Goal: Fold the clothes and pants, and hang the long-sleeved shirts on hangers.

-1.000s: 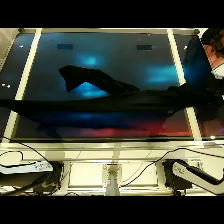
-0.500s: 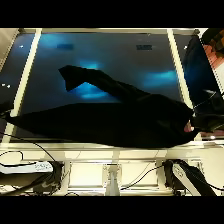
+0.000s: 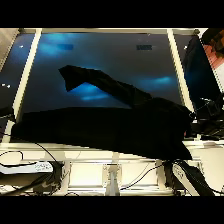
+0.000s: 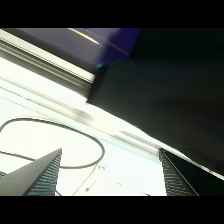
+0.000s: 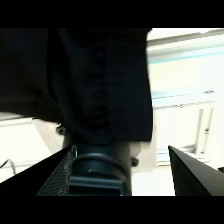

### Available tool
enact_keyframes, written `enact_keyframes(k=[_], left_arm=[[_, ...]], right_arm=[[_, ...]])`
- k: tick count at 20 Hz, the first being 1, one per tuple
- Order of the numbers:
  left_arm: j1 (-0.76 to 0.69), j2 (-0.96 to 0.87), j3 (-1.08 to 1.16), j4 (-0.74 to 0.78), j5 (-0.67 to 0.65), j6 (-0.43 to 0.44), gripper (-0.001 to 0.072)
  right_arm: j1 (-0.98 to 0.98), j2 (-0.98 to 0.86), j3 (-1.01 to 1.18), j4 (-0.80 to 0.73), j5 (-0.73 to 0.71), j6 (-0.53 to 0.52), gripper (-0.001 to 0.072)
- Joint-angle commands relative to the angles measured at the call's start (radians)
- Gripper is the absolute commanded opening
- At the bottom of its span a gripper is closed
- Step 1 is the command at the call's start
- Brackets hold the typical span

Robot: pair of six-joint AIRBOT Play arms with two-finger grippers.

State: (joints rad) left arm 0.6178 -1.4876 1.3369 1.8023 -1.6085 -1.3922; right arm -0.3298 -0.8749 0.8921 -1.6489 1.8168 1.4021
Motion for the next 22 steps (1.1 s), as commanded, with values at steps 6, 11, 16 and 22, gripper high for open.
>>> enact_keyframes(k=[6, 11, 16, 22], left_arm=[[-0.001, 0.001, 0.057, 0.007, 0.073, -0.062, 0.044], [-0.001, 0.002, 0.259, -0.098, 0.109, -0.063, 0.0131], [-0.001, 0.0, 0.312, -0.173, 0.14, -0.062, 0.013], [-0.001, 0.0, 0.312, -0.198, 0.147, -0.062, 0.013]], right_arm=[[-0.001, 0.002, 0.024, -0.284, -0.747, -0.009, 0.0017], [-0.148, -0.042, 0.05, -0.368, -1.066, 0.032, 0.0014], [-0.647, -0.253, 0.05, 0.561, -0.802, -0.327, 0.0012], [-0.843, -0.515, 0.05, 0.735, -0.501, -0.41, 0.0493]])
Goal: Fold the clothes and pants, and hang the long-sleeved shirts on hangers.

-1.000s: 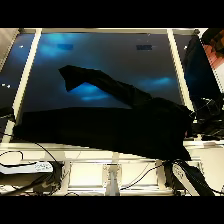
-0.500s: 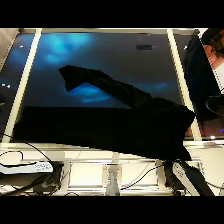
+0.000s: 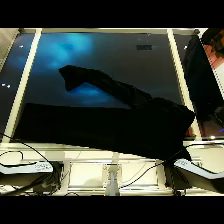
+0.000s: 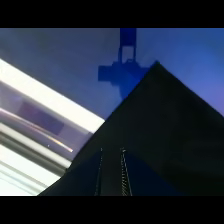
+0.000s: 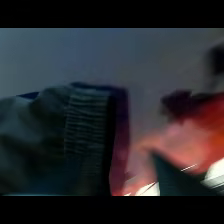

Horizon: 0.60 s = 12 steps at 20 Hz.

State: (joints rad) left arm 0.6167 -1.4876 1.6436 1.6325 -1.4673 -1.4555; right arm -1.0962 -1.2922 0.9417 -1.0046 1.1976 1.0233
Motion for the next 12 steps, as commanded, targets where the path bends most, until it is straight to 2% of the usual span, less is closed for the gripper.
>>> enact_keyframes(k=[1, 5, 8, 12], left_arm=[[0.0, -0.001, 0.005, -0.042, 0.008, 0.001, 0.013], [0.0, -0.01, 0.004, -0.158, 0.032, 0.002, 0.0144], [0.0, -0.027, 0.004, -0.267, 0.039, 0.001, 0.0289], [-0.009, -0.069, 0.004, -0.484, 0.039, 0.005, 0.0306]], right_arm=[[-0.072, -0.122, -0.002, 0.069, 0.116, -0.031, 0.0489], [-0.052, -0.231, -0.006, 0.102, 0.099, -0.041, 0.0487], [-0.014, -0.303, -0.006, 0.145, 0.056, -0.089, 0.0487], [0.046, -0.378, -0.006, 0.256, -0.042, -0.142, 0.0479]])
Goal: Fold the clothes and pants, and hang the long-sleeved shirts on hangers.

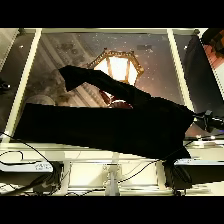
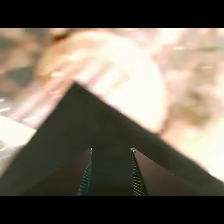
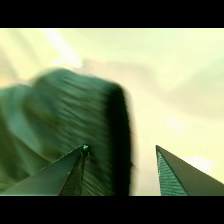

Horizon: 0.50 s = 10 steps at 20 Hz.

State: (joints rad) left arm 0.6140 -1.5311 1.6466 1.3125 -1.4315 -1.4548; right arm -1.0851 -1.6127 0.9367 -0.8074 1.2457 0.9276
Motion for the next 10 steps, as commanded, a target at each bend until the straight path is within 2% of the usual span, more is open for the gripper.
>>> enact_keyframes(k=[1, 2, 3, 7, 8, 10], left_arm=[[-0.014, -0.036, 0.001, -0.194, 0.004, 0.004, 0.0433], [-0.026, -0.049, 0.001, -0.214, 0.013, 0.004, 0.0629], [-0.041, -0.06, 0.001, -0.221, 0.022, 0.004, 0.0711], [-0.122, -0.108, 0.001, -0.222, 0.084, 0.004, 0.0695], [-0.151, -0.124, 0.001, -0.222, 0.09, 0.004, 0.0695], [-0.215, -0.164, 0.001, -0.222, 0.09, 0.004, 0.0695]], right_arm=[[0.04, -0.07, -0.001, 0.12, -0.094, -0.078, 0.0406], [0.043, -0.077, 0.0, 0.178, -0.1, -0.104, 0.0408], [0.045, -0.081, -0.001, 0.212, -0.113, -0.106, 0.0407], [0.046, -0.084, -0.001, 0.229, -0.113, -0.152, 0.035], [0.052, -0.083, 0.0, 0.23, -0.112, -0.173, 0.0264], [0.07, -0.083, -0.001, 0.23, -0.113, -0.214, 0.0213]])
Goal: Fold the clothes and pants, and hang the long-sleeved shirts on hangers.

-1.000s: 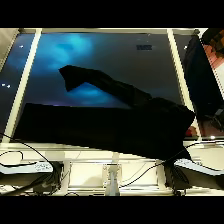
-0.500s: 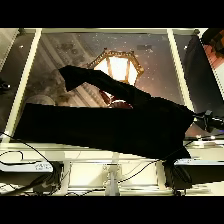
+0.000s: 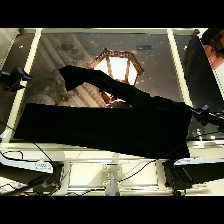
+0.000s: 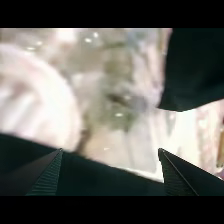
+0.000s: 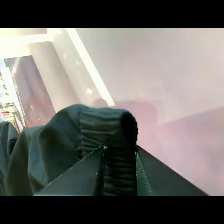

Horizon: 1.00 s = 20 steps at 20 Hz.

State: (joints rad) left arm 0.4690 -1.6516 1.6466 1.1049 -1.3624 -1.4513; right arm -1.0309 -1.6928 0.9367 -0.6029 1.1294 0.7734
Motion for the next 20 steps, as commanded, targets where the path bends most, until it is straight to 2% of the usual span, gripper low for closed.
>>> enact_keyframes(k=[1, 2, 6, 8, 10, 13, 17, 18, 19, 20], left_arm=[[-0.102, -0.066, 0.001, -0.014, 0.025, 0.0, 0.0695], [-0.136, -0.092, 0.001, -0.014, 0.042, 0.0, 0.0695], [-0.257, -0.193, 0.001, -0.015, 0.185, -0.008, 0.0687], [-0.309, -0.241, 0.001, -0.014, 0.208, -0.053, 0.0458], [-0.343, -0.279, 0.001, -0.014, 0.223, -0.056, 0.0483], [-0.359, -0.32, 0.001, -0.014, 0.275, -0.117, 0.0493], [-0.361, -0.36, 0.001, -0.045, 0.321, -0.149, 0.0488], [-0.362, -0.367, 0.001, -0.045, 0.331, -0.15, 0.0458], [-0.363, -0.372, 0.001, -0.051, 0.341, -0.15, 0.0363], [-0.363, -0.377, 0.001, -0.06, 0.35, -0.15, 0.0122]], right_arm=[[0.027, -0.003, -0.001, 0.026, 0.003, -0.08, 0.0087], [0.039, -0.003, 0.0, 0.026, 0.002, -0.095, 0.0019], [0.068, -0.002, 0.0, 0.027, 0.003, -0.106, 0.0019], [0.069, -0.002, 0.0, 0.027, 0.005, -0.106, 0.0019], [0.069, -0.002, 0.0, 0.027, 0.005, -0.105, 0.0019], [0.069, -0.002, 0.0, 0.027, 0.008, -0.105, 0.0019], [0.069, -0.002, 0.0, 0.064, 0.01, -0.105, 0.0019], [0.069, -0.002, 0.0, 0.098, 0.014, -0.106, 0.0019], [0.069, -0.002, 0.0, 0.129, 0.016, -0.106, 0.0019], [0.069, -0.001, 0.0, 0.143, 0.015, -0.106, 0.0019]])
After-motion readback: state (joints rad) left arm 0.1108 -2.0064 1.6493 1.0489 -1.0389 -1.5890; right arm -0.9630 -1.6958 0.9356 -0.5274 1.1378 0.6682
